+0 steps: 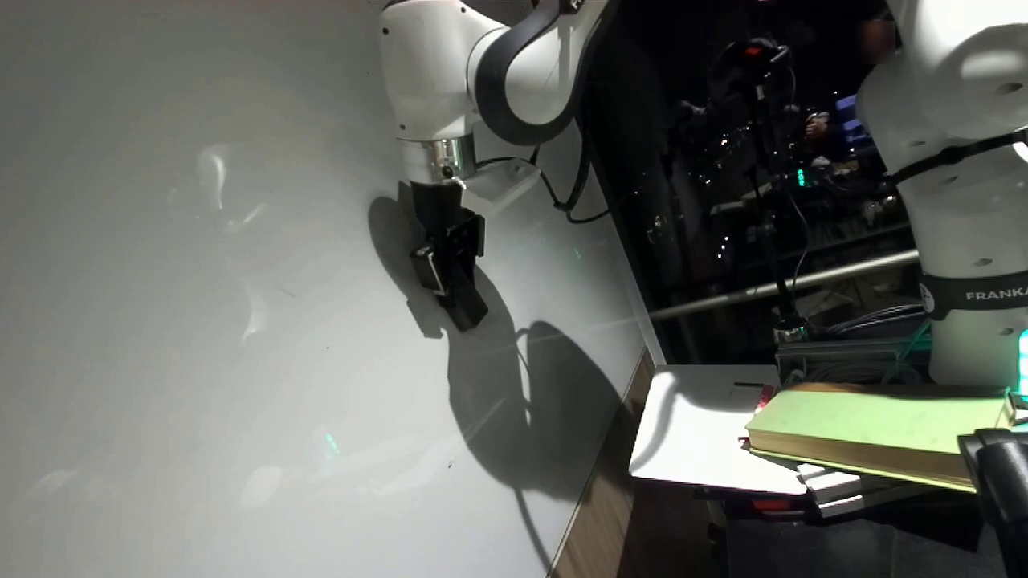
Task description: Use the duster to rub the smiley face off of the board
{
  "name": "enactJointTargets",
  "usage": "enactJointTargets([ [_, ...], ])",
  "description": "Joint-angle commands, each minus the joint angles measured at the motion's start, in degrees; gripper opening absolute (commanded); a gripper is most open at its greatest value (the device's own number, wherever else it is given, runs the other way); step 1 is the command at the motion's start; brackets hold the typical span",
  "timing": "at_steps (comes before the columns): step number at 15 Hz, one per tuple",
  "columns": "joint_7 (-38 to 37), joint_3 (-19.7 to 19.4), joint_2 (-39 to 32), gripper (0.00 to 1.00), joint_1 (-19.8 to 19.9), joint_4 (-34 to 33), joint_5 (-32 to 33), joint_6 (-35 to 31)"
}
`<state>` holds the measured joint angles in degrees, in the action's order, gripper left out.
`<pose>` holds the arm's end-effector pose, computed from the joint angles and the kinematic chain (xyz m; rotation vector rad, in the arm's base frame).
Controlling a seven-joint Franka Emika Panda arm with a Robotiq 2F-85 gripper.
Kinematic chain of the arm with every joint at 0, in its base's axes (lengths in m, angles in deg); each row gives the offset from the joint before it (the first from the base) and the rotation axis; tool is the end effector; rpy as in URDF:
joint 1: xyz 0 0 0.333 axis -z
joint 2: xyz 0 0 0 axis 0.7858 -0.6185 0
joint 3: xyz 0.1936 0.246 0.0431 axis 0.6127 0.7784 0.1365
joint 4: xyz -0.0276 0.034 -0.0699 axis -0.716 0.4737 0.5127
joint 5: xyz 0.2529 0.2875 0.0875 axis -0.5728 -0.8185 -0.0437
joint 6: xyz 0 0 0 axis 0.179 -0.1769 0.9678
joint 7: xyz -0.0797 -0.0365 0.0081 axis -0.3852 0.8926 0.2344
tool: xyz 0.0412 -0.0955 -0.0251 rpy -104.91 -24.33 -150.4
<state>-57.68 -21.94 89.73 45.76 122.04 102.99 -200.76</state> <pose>0.5136 0.1442 0.4632 2.8468 -0.0610 0.7337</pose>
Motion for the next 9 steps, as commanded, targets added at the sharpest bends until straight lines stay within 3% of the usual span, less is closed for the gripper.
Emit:
enactJointTargets([
  [1,5.82,-3.2,1.03,0.31,3.84,1.57,-1.5,-3.68],
  [3,8.93,-3.61,2.56,0.31,4.09,4.67,-4.72,-3.66],
  [5,11.64,-3.29,9.31,0.31,3.18,14.87,-9.68,-3.54],
  [9,14.98,-1.55,14.11,0.31,1.7,27.85,-16.3,-1.35],
])
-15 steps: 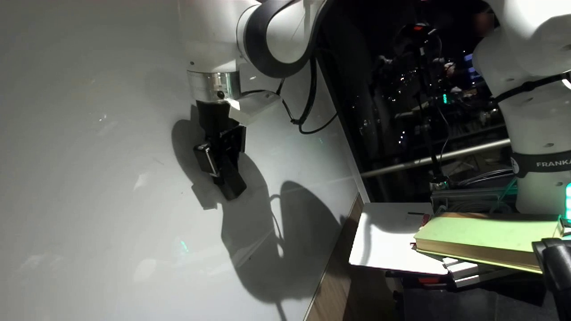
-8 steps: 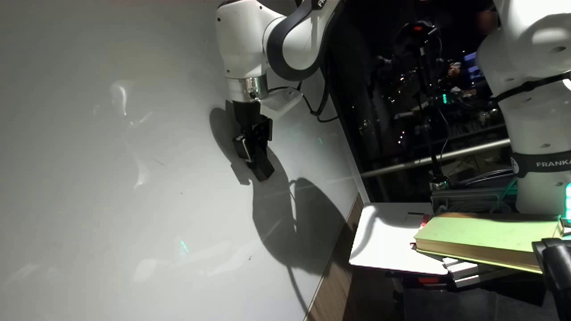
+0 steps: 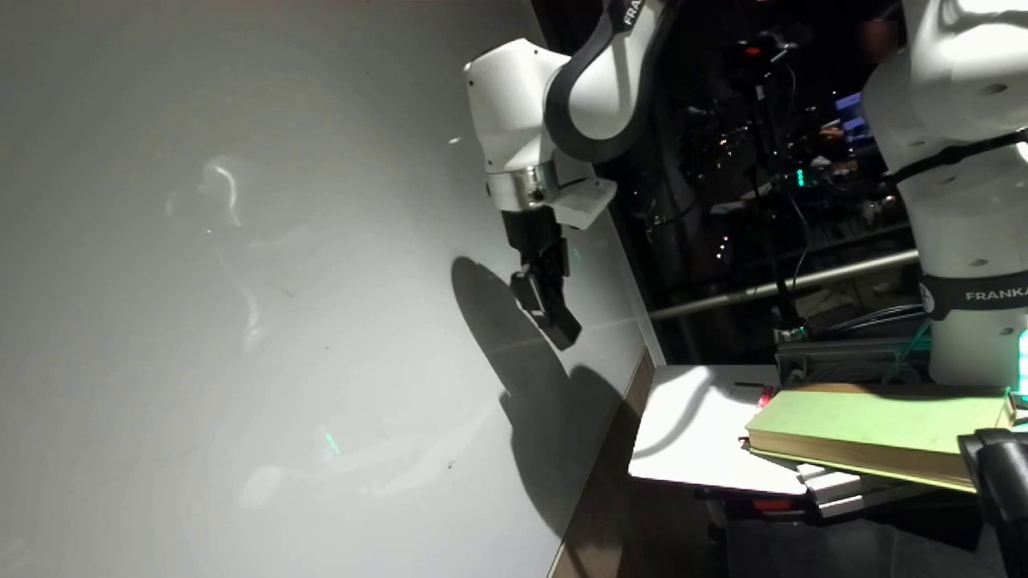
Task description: Use the duster to rub the smiley face off of the board
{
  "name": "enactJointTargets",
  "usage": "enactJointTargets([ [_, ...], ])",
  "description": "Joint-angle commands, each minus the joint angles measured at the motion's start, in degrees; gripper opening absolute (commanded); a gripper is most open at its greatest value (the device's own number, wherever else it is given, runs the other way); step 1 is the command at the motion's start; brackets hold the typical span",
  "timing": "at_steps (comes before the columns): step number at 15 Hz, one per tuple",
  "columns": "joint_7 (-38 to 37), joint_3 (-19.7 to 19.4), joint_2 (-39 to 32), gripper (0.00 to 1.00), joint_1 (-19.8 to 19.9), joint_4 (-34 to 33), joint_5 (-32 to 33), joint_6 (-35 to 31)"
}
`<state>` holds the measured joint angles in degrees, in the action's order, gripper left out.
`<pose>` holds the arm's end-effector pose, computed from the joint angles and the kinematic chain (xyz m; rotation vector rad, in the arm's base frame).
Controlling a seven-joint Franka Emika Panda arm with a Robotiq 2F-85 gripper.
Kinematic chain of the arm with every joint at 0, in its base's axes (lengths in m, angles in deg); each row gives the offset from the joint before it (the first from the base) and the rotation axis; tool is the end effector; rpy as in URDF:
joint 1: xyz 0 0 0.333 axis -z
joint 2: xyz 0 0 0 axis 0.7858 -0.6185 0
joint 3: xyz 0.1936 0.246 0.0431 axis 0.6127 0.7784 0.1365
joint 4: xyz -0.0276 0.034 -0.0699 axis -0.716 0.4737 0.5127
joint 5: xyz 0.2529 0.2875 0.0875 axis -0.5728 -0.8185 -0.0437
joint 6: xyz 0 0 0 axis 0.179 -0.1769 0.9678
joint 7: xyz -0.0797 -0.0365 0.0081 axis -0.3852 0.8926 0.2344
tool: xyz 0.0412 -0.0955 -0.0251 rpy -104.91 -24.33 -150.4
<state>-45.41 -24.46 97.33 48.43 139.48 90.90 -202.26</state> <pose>0.4449 0.0811 0.3873 2.9530 -0.0722 0.4213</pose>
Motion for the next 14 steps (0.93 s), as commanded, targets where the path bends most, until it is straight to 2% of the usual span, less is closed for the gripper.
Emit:
enactJointTargets([
  [1,3.14,1.29,7.31,0.31,-1.16,13.49,-5.08,-0.24],
  [3,3.71,1.64,7.01,0.31,-0.9,17.53,-6.17,-0.79],
  [4,3.47,2.26,2.32,0.31,-0.09,13.56,-5.75,0.65],
  [6,3.22,2.2,0.76,0.31,0.69,15.46,-5.12,-0.38],
  [14,2.43,0.86,-10.41,0.31,1.55,14.98,-4.01,-1.44],
])
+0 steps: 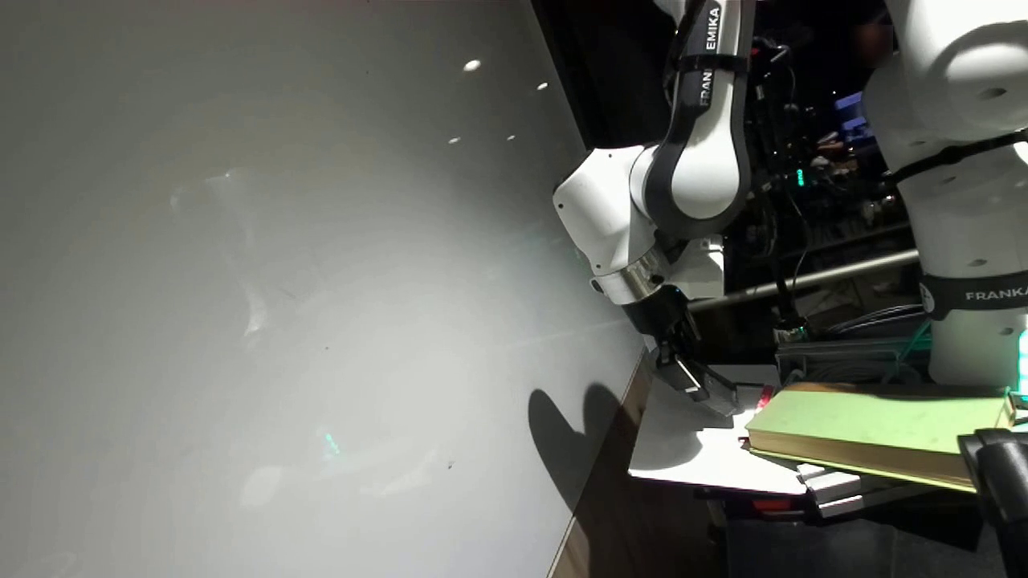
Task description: Use the duster to rub the smiley face off of the board
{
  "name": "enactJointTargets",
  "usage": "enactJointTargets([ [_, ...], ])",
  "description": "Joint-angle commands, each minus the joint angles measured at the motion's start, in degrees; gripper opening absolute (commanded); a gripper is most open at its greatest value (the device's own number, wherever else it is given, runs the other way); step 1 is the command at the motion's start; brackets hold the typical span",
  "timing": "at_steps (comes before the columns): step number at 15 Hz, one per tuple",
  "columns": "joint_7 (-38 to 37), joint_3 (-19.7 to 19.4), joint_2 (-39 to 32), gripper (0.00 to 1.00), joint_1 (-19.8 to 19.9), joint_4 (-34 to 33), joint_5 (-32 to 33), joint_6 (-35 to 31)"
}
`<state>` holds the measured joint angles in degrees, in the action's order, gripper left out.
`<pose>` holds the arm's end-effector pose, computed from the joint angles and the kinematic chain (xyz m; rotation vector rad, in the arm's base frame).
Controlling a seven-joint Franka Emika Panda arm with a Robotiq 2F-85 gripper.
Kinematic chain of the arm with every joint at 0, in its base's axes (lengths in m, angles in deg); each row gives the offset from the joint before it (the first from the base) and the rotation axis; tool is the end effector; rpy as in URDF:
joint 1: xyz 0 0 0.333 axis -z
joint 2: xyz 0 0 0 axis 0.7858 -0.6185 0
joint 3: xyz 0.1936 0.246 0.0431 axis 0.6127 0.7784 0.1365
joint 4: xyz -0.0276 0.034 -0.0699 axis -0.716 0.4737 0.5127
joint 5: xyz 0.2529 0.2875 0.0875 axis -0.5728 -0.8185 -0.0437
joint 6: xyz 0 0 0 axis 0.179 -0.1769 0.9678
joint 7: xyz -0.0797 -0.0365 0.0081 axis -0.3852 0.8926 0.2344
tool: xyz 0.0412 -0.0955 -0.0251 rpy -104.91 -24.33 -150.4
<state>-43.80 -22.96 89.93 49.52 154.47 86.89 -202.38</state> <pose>0.3509 0.0643 0.2326 2.9524 -0.0604 -0.1681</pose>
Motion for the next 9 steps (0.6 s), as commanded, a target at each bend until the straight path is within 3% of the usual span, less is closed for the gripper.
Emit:
enactJointTargets([
  [1,1.07,-0.98,-3.73,0.31,0.4,-0.11,-0.15,-1.33],
  [9,1.61,-2.14,-6.7,0.31,-0.23,-2.55,-0.56,-1.88],
])
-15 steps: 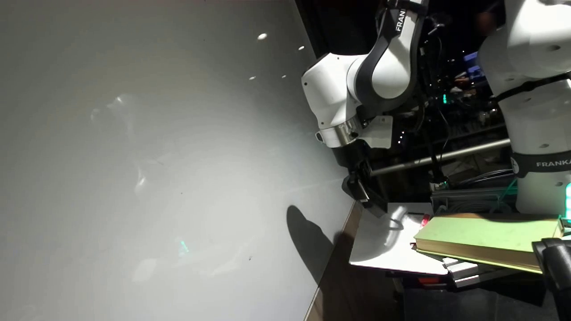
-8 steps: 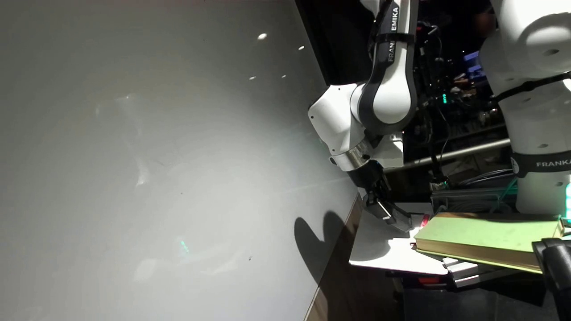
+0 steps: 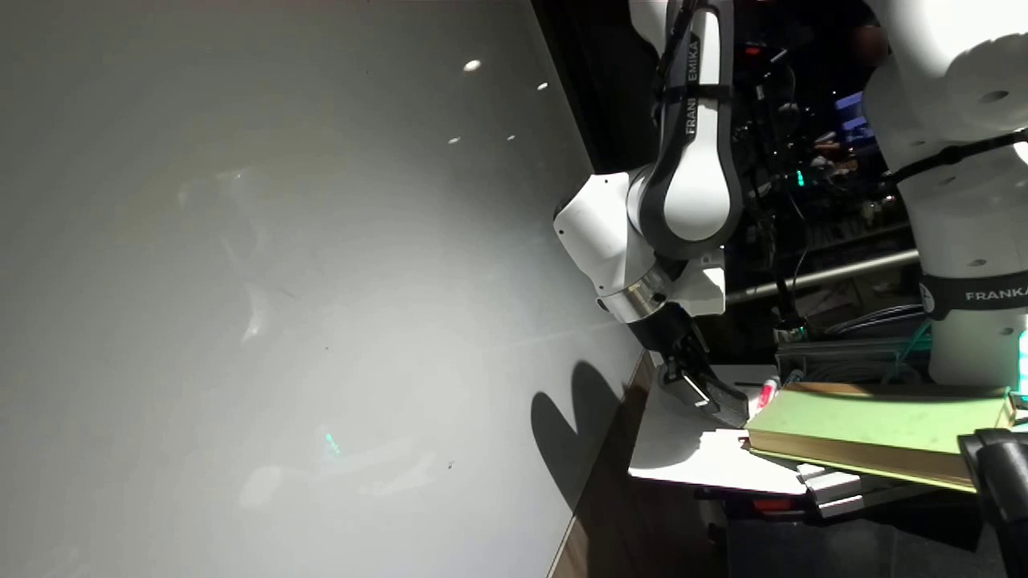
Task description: Use the duster to rub the smiley face off of the board
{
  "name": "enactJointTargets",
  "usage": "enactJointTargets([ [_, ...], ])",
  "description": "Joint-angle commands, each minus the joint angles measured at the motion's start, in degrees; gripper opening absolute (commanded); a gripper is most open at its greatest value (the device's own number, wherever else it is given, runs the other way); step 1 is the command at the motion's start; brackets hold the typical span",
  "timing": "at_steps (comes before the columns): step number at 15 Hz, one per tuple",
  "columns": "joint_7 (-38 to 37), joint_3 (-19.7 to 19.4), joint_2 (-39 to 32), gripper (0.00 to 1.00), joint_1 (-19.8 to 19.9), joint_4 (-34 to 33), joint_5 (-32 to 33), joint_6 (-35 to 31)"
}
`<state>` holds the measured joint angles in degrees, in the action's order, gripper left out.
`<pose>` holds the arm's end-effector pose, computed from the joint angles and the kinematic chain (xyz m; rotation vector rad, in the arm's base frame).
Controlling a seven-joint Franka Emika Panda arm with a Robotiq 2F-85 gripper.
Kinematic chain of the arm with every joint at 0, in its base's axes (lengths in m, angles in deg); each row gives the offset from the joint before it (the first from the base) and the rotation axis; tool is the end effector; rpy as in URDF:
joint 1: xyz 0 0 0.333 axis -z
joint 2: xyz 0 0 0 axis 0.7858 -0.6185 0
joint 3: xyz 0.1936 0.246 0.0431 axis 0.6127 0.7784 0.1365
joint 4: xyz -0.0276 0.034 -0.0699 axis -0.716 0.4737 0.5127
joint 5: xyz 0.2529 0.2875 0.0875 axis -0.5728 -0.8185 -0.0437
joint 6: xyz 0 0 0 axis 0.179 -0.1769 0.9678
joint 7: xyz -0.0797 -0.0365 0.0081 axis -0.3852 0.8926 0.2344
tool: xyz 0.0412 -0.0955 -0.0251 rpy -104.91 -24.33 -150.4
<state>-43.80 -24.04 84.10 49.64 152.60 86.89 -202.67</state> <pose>0.3552 0.0595 0.2067 2.9497 -0.0807 -0.2671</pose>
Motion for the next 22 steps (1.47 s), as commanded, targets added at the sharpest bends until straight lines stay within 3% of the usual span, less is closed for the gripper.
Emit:
enactJointTargets([
  [1,1.65,-1.09,-0.95,0.31,-0.4,-0.88,-0.6,-1.65],
  [6,1.46,-1.03,-1.41,0.31,-0.56,-1.76,-0.57,-2.12],
  [7,1.36,-1.0,-1.42,0.81,-0.61,-1.9,-0.57,-2.37],
  [8,1.26,-0.98,-1.45,0.82,-0.64,-1.99,-0.52,-2.52],
  [11,1.32,-0.98,-1.61,0.99,-0.73,-2.62,-0.5,-2.71],
  [17,1.7,-1.04,-1.48,1.0,-0.69,-3.07,-0.19,-3.84],
  [22,3.31,-1.7,0.0,1.0,0.01,-1.55,4.08,-8.82],
])
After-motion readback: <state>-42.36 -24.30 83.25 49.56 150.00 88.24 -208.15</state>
